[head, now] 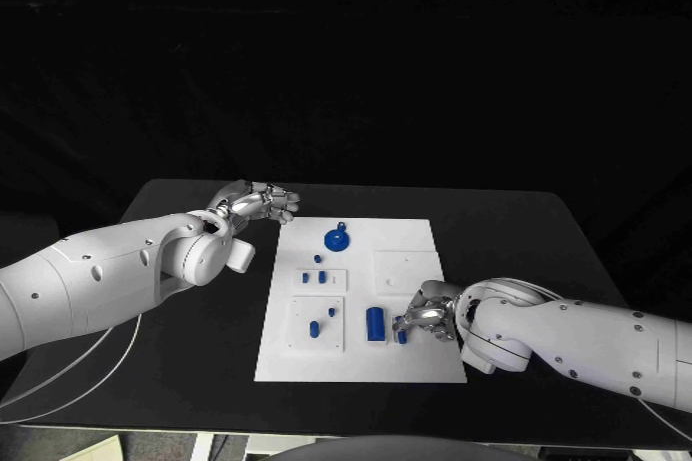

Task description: Assemble the parts on the task board

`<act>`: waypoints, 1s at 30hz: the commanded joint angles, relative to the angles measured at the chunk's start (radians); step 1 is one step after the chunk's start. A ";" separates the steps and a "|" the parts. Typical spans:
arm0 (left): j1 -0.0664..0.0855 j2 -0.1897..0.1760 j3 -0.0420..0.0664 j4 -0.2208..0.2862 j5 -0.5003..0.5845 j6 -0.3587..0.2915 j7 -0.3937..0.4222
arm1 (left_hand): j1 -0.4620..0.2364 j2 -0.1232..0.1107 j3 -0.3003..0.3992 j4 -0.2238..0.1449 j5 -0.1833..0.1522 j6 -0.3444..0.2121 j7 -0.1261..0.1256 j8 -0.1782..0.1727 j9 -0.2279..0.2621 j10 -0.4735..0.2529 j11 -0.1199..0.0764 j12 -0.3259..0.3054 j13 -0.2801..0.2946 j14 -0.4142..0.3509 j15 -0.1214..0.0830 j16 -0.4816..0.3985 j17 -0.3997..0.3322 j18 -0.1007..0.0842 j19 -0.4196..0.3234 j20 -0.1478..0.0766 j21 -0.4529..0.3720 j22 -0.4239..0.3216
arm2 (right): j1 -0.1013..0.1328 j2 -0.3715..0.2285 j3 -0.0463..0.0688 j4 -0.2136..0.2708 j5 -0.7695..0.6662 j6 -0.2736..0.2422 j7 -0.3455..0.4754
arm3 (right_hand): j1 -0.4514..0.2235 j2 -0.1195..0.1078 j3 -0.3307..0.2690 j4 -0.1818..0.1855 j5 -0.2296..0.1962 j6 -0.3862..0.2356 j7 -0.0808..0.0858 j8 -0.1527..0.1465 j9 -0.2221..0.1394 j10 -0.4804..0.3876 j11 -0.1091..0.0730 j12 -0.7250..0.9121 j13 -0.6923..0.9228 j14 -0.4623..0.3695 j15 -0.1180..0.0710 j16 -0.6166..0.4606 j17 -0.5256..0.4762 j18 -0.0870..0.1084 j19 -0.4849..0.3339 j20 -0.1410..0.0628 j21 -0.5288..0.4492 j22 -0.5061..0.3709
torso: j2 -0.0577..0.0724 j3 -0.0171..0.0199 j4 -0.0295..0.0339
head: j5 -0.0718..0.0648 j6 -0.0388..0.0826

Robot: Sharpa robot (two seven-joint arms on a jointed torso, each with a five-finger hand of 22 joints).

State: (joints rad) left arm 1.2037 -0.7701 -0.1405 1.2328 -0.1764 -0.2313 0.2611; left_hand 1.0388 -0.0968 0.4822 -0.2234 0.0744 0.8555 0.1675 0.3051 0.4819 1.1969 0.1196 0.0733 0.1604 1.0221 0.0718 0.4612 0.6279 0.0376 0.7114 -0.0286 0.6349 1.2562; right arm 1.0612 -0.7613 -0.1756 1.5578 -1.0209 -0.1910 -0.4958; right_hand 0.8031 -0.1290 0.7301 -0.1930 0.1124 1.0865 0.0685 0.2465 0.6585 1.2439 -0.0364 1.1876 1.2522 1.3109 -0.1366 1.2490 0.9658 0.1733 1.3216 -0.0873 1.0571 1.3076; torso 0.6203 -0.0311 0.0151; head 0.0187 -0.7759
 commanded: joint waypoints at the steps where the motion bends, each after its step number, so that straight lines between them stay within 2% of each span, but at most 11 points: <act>1: 0.002 0.001 0.001 0.002 0.005 0.012 0.007 | -0.006 -0.001 -0.001 0.006 0.000 -0.006 0.002 0.005 -0.001 0.004 0.000 0.001 -0.001 0.009 -0.001 -0.006 0.001 0.015 0.004 0.000 -0.004 0.002 | -0.001 0.002 0.000 0.001 -0.028 -0.001 0.021 | -0.007 0.004 -0.007 0.000 0.006 0.001 0.004 0.002 0.000 0.005 -0.001 -0.006 -0.001 0.000 -0.006 -0.005 -0.001 0.089 0.003 -0.007 0.002 0.008 | 0.000 -0.0004 0.0000 | 0.001 0.000; 8: 0.002 0.000 0.001 0.002 0.005 0.012 0.007 | -0.006 -0.001 -0.001 0.006 0.000 -0.006 0.002 0.005 -0.001 0.004 0.000 0.001 -0.001 0.009 -0.001 -0.006 0.002 0.015 0.004 0.000 -0.004 0.002 | -0.001 0.005 0.000 -0.002 -0.028 0.008 0.020 | -0.008 0.003 -0.009 0.000 0.005 0.001 0.005 0.001 0.000 0.004 -0.001 -0.006 -0.001 0.000 -0.006 -0.005 -0.001 0.089 0.003 -0.008 0.002 0.008 | 0.000 -0.0006 0.0003 | 0.003 0.000; 13: 0.002 0.000 0.001 0.003 0.005 0.013 0.006 | -0.005 -0.001 -0.001 0.006 0.000 -0.006 0.002 0.005 -0.001 0.004 0.000 0.001 -0.001 0.009 -0.001 -0.007 0.003 0.015 0.005 0.000 -0.005 0.002 | -0.001 0.006 0.000 -0.003 -0.025 0.046 0.013 | -0.010 0.001 -0.013 0.000 -0.004 0.000 0.005 0.001 0.000 0.002 -0.001 -0.009 -0.003 0.000 -0.006 -0.006 -0.001 0.089 0.003 -0.008 0.001 0.007 | 0.000 -0.0008 0.0002 | 0.004 -0.001; 22: 0.002 0.000 0.001 0.003 0.005 0.014 0.005 | -0.006 -0.001 -0.001 0.007 0.000 -0.007 0.002 0.005 -0.001 0.004 0.000 0.001 -0.001 0.009 -0.001 -0.008 0.003 0.015 0.005 0.000 -0.005 0.003 | -0.001 0.005 0.000 -0.005 -0.016 0.043 0.013 | -0.016 -0.011 -0.018 0.010 -0.032 -0.001 0.005 -0.002 0.000 -0.002 -0.001 -0.015 -0.005 -0.001 -0.005 -0.008 -0.002 0.089 0.001 -0.010 -0.002 0.006 | 0.000 -0.0004 -0.0004 | 0.004 -0.001; 26: 0.002 0.000 0.001 0.002 0.005 0.013 0.005 | -0.006 -0.001 -0.001 0.007 0.000 -0.007 0.002 0.005 -0.001 0.004 0.000 0.001 -0.001 0.009 -0.001 -0.008 0.004 0.015 0.005 0.000 -0.005 0.003 | -0.001 0.005 0.000 -0.007 -0.016 0.041 0.014 | -0.022 -0.025 -0.018 0.023 -0.046 -0.002 0.005 -0.003 0.000 -0.004 0.000 -0.017 -0.006 -0.001 -0.005 -0.009 -0.002 0.089 0.001 -0.010 -0.004 0.005 | 0.000 -0.0004 0.0000 | 0.004 -0.002; 28: 0.002 0.000 0.001 0.002 0.005 0.014 0.005 | -0.006 -0.001 -0.001 0.007 0.000 -0.007 0.002 0.005 -0.001 0.004 0.000 0.001 -0.002 0.009 -0.001 -0.008 0.004 0.015 0.005 0.000 -0.005 0.003 | -0.001 0.005 0.000 -0.007 -0.013 0.050 0.018 | -0.031 -0.041 -0.023 0.029 -0.057 -0.003 0.006 -0.004 0.000 -0.007 0.000 -0.020 -0.008 -0.001 -0.005 -0.009 -0.002 0.089 0.001 -0.010 -0.004 0.005 | 0.000 -0.0003 0.0000 | 0.004 -0.002; 29: 0.002 0.000 0.001 0.002 0.005 0.015 0.005 | -0.006 -0.001 -0.001 0.007 0.000 -0.007 0.002 0.005 -0.001 0.004 0.000 0.001 -0.002 0.009 -0.001 -0.008 0.004 0.015 0.005 0.000 -0.005 0.003 | -0.001 0.005 0.000 -0.007 -0.011 0.049 0.019 | -0.035 -0.062 -0.016 0.052 -0.060 -0.003 0.005 -0.004 0.000 -0.007 -0.001 -0.021 -0.008 -0.001 -0.006 -0.010 -0.003 0.089 0.003 -0.012 -0.006 0.003 | 0.000 -0.0004 0.0001 | 0.003 -0.002; 30: 0.002 0.000 0.001 0.002 0.005 0.016 0.004 | -0.006 -0.001 -0.001 0.007 0.000 -0.007 0.002 0.005 -0.002 0.004 0.000 0.001 -0.002 0.009 -0.001 -0.008 0.004 0.015 0.005 0.000 -0.005 0.003 | -0.001 0.005 0.000 -0.006 -0.008 0.047 0.020 | -0.037 -0.073 -0.015 0.062 -0.062 -0.003 0.005 -0.004 0.001 -0.008 -0.001 -0.022 -0.008 -0.001 -0.006 -0.010 -0.003 0.089 0.004 -0.013 -0.007 0.003 | 0.000 -0.0003 0.0000 | 0.003 -0.002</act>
State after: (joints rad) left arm 1.2038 -0.7714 -0.1407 1.2327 -0.1764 -0.2305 0.2597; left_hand 1.0389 -0.0968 0.4821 -0.2235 0.0744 0.8555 0.1675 0.3051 0.4821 1.1969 0.1197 0.0733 0.1603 1.0221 0.0717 0.4574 0.6307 0.0376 0.7113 -0.0285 0.6349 1.2579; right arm 1.0614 -0.7576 -0.1752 1.5500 -1.0339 -0.1653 -0.4913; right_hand 0.7657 -0.1937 0.7144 -0.1378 0.0542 1.0852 0.0698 0.2465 0.6585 1.2451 -0.0377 1.1691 1.2451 1.3116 -0.1352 1.2449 0.9640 0.1760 1.3232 -0.0927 1.0570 1.3074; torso 0.6203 -0.0314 0.0150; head 0.0228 -0.7774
